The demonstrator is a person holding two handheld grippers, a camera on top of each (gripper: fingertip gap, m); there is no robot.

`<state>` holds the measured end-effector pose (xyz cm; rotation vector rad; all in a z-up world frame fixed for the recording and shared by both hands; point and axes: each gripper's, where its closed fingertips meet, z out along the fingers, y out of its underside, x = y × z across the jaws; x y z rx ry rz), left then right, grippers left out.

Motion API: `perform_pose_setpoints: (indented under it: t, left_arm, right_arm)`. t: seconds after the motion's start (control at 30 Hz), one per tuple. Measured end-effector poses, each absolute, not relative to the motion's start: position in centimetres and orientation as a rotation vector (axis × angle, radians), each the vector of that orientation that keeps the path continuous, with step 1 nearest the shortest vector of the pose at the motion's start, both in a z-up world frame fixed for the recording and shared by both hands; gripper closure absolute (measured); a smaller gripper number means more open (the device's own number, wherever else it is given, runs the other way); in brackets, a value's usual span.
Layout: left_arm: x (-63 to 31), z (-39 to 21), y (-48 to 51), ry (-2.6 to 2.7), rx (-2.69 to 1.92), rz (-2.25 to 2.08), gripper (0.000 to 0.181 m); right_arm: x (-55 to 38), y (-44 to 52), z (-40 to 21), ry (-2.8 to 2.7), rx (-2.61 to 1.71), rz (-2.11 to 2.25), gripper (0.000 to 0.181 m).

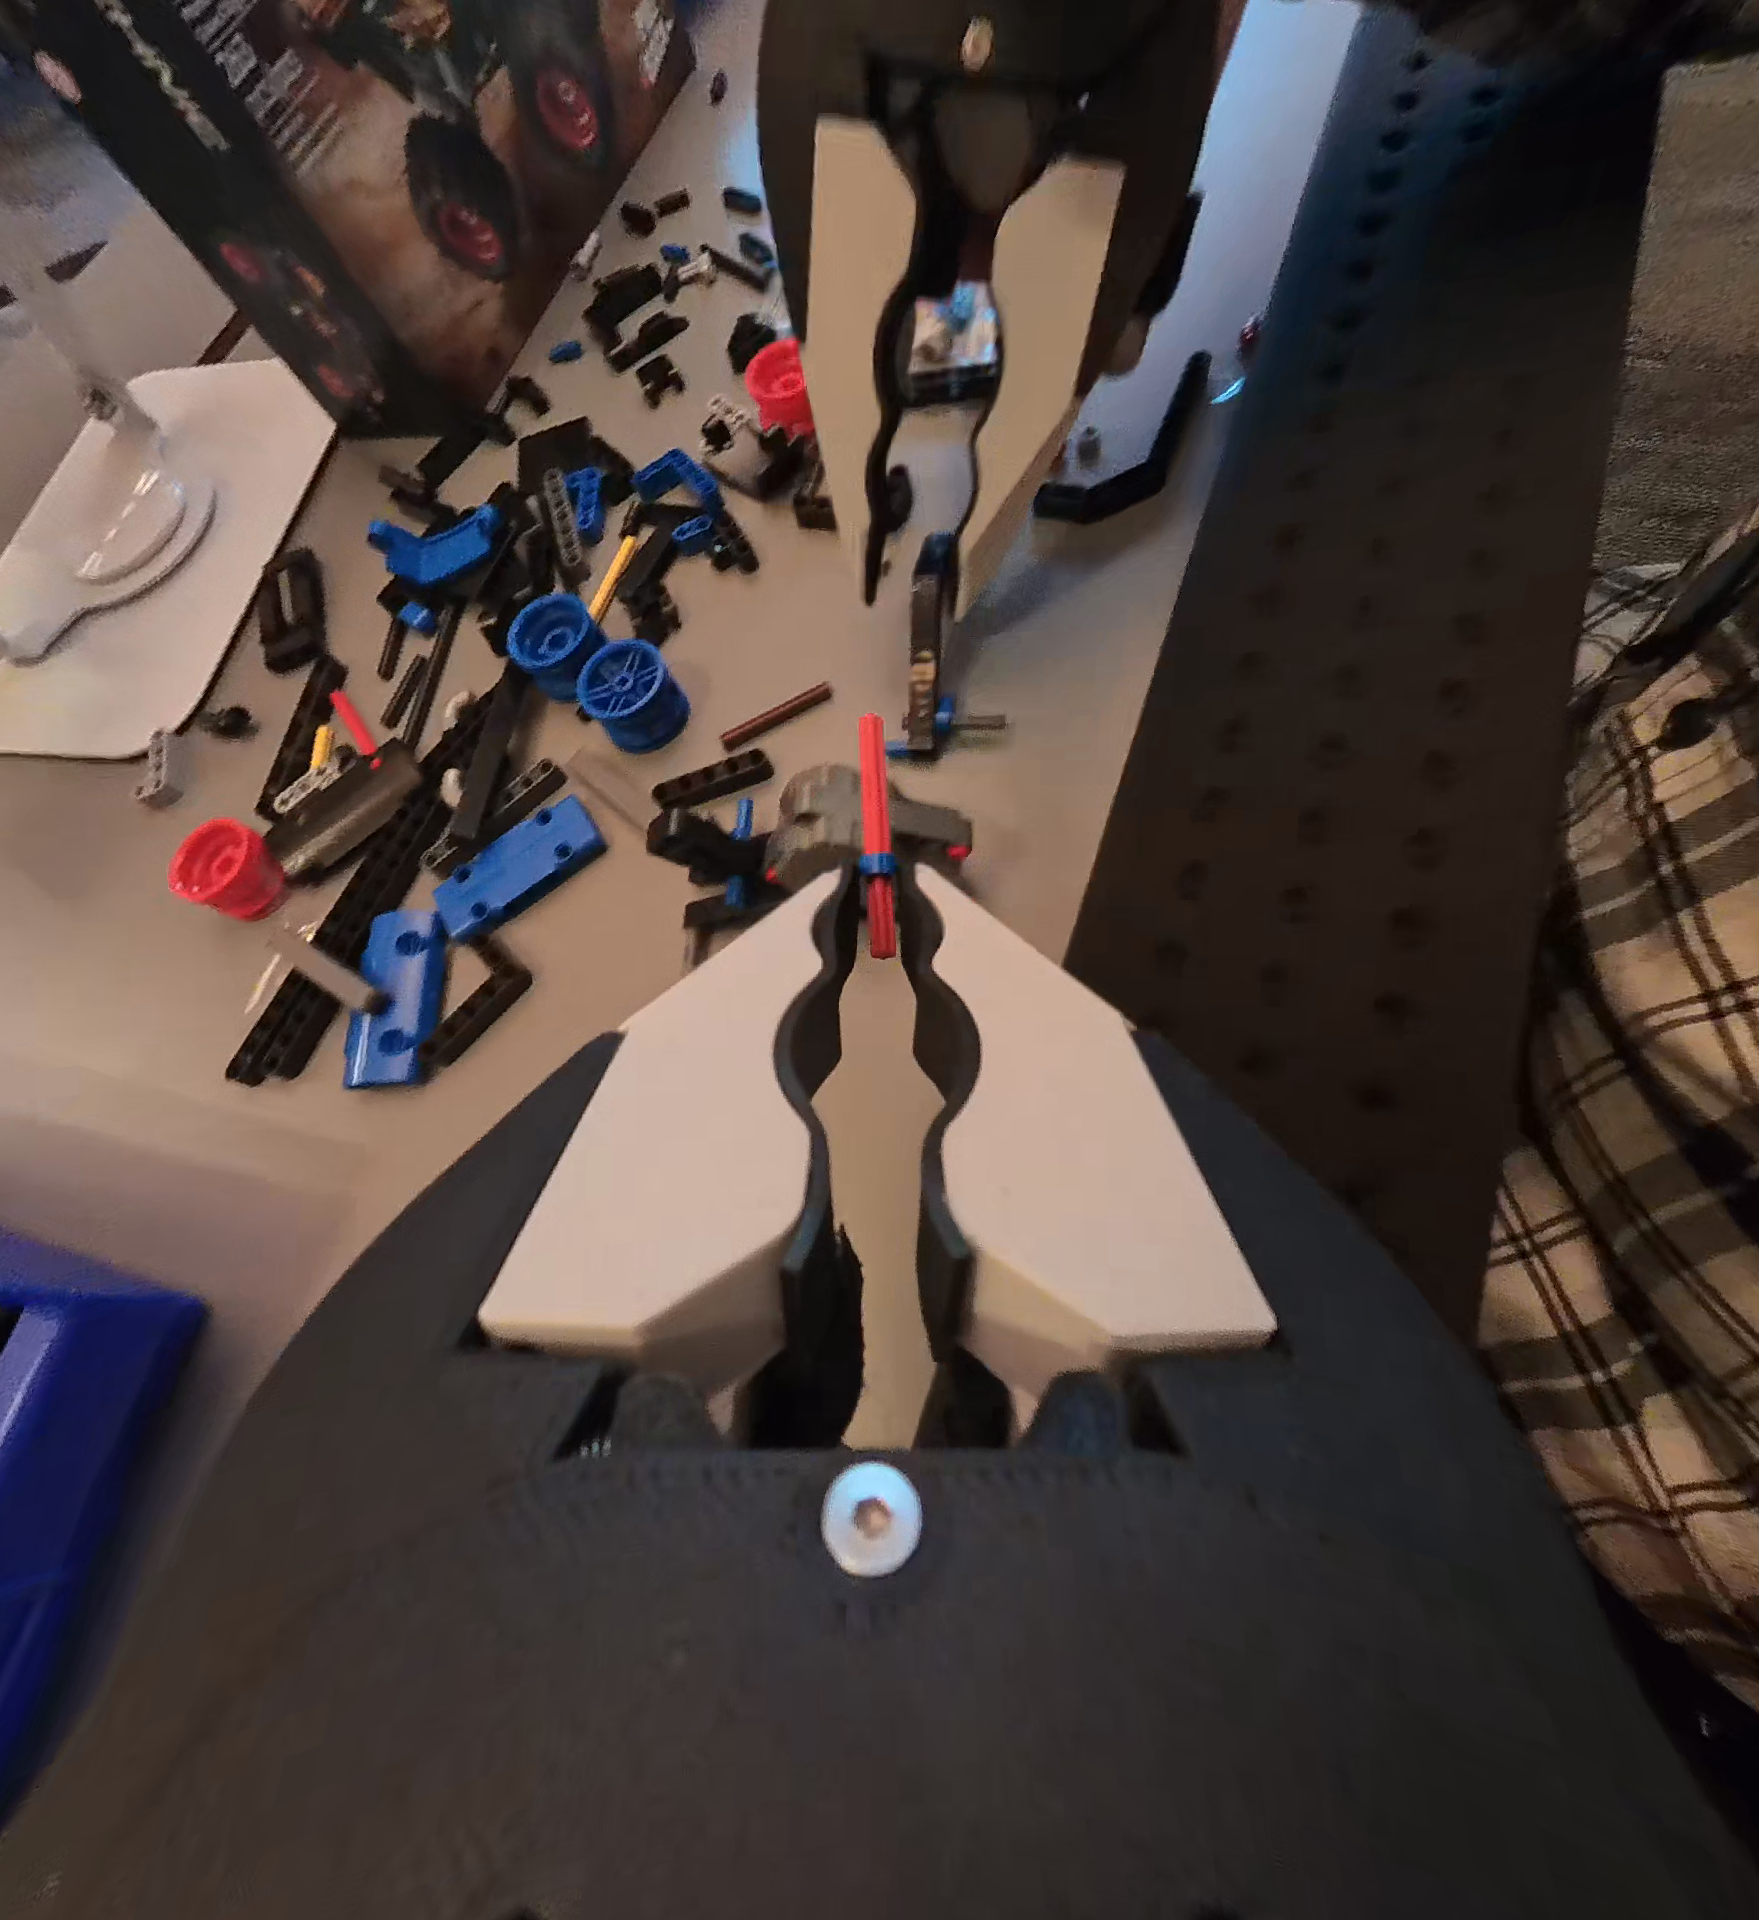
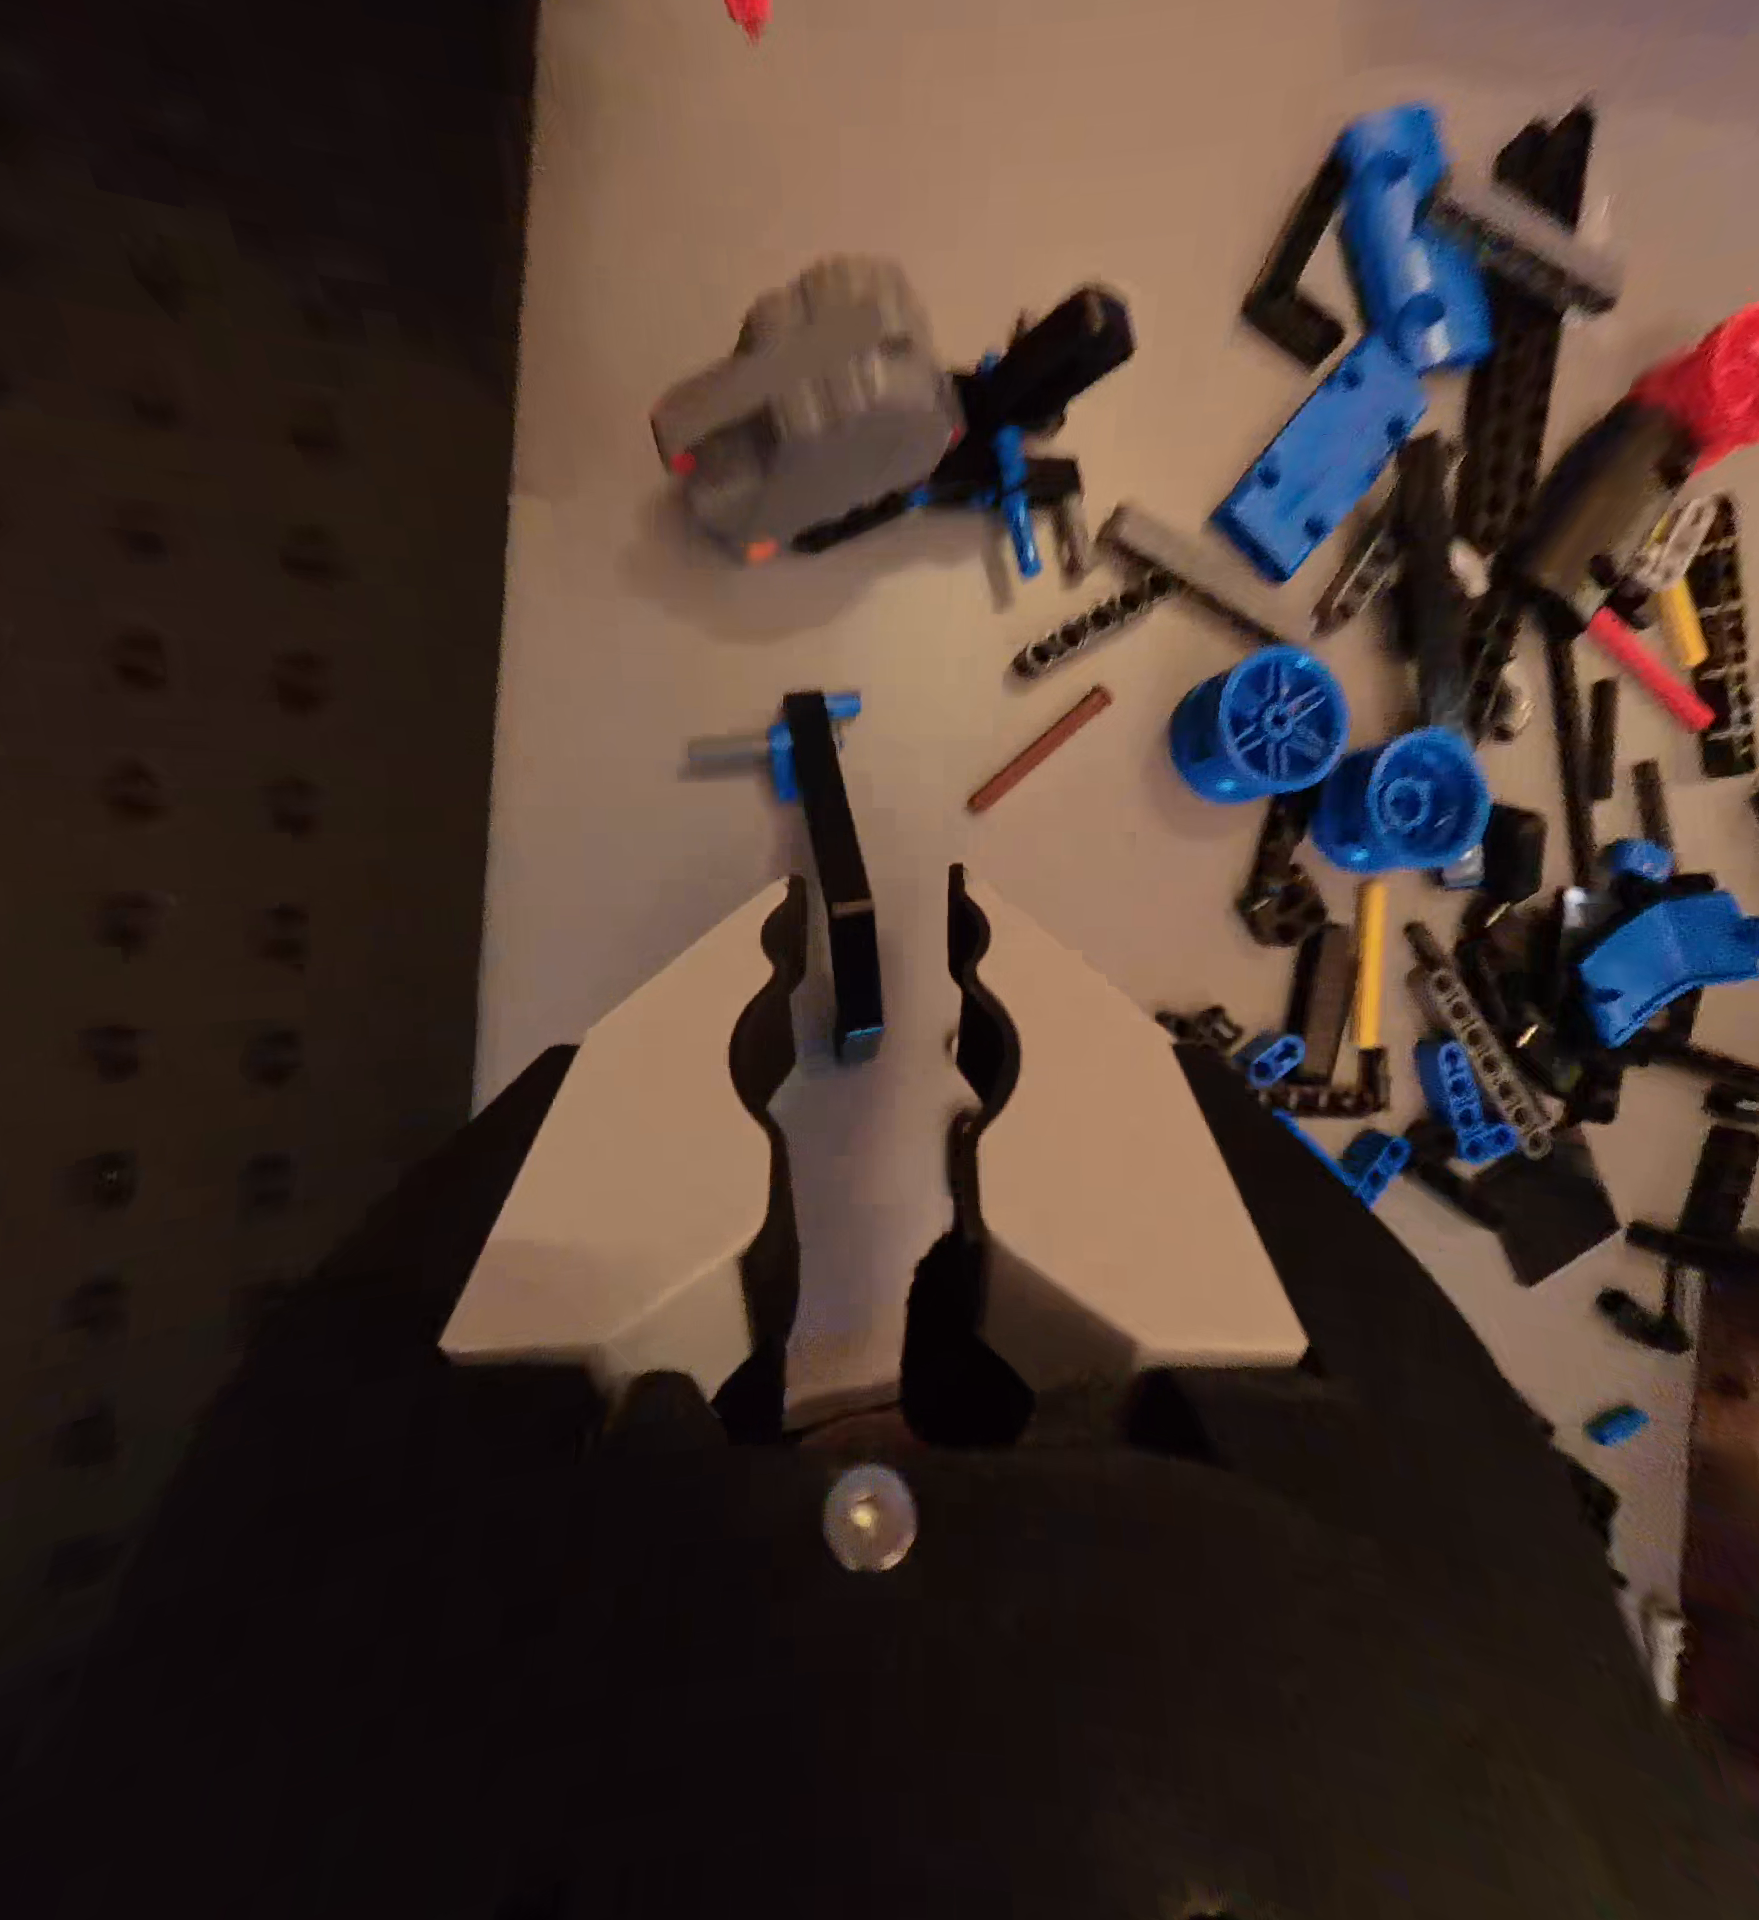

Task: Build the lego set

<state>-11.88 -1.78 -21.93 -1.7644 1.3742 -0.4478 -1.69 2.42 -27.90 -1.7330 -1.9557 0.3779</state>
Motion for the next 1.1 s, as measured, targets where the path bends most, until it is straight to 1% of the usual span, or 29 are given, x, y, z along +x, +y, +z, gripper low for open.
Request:
perform_pose_setpoints:
  t: [0.03, 0.07, 0.1, 0.3, 0.4, 0.5, 0.57, 0.63, 0.77, 0.83, 0.97, 1.0, 1.1]
  left_arm:
    - [-11.4, -21.8, -2.0, 1.374, -1.756, -0.453, 0.176]
    - [-10.8, -21.7, -2.2, 1.368, -1.749, -0.465, 0.176]
    - [-10.2, -21.6, -2.4, 1.359, -1.746, -0.484, 0.176]
    - [-7.1, -22.8, -2.9, 1.335, -1.782, -0.496, 0.176]
    - [-6.3, -24.0, -2.6, 1.358, -1.793, -0.401, 0.176]
    - [-5.1, -24.3, -2.7, 1.347, -1.786, -0.418, 0.176]
    - [-5.0, -24.8, -2.4, 1.360, -1.791, -0.355, 0.176]
    - [-4.8, -24.9, -2.2, 1.347, -1.801, -0.346, 0.176]
    - [-4.3, -24.4, -1.5, 1.246, -1.813, -0.353, 0.176]
    - [-3.7, -23.9, -1.5, 1.203, -1.810, -0.416, 0.176]
    - [-2.7, -22.6, -1.1, 1.113, -1.770, -0.491, 0.176]
    - [-2.5, -22.3, -1.0, 1.086, -1.766, -0.512, 0.176]
    - [-1.8, -21.3, -1.3, 1.008, -1.757, -0.672, 0.176]
  right_arm:
    - [-1.5, 2.4, -28.5, -1.955, -1.750, 0.358, 0.163]
    - [-1.4, 2.5, -28.9, -1.946, -1.756, 0.346, 0.173]
    - [-1.4, 2.3, -29.0, -1.931, -1.762, 0.360, 0.175]
    - [-0.4, 1.9, -28.4, -1.789, -1.891, 0.499, 0.175]
    - [0.5, 2.3, -28.8, -1.736, -1.946, 0.466, 0.175]
    - [0.5, 2.1, -29.0, -1.727, -1.943, 0.457, 0.175]
    - [0.8, 2.3, -29.2, -1.723, -1.936, 0.406, 0.169]
    - [0.8, 2.4, -28.5, -1.704, -1.899, 0.385, 0.152]
    - [0.3, 1.9, -25.2, -1.597, -1.781, 0.405, 0.150]
    - [-0.3, 0.5, -24.0, -1.557, -1.760, 0.506, 0.154]
    - [-1.5, -1.2, -22.4, -1.470, -1.692, 0.587, 0.158]
    - [-1.6, -1.2, -22.2, -1.447, -1.680, 0.574, 0.155]
    - [-1.8, -1.3, -22.1, -1.401, -1.674, 0.561, 0.156]
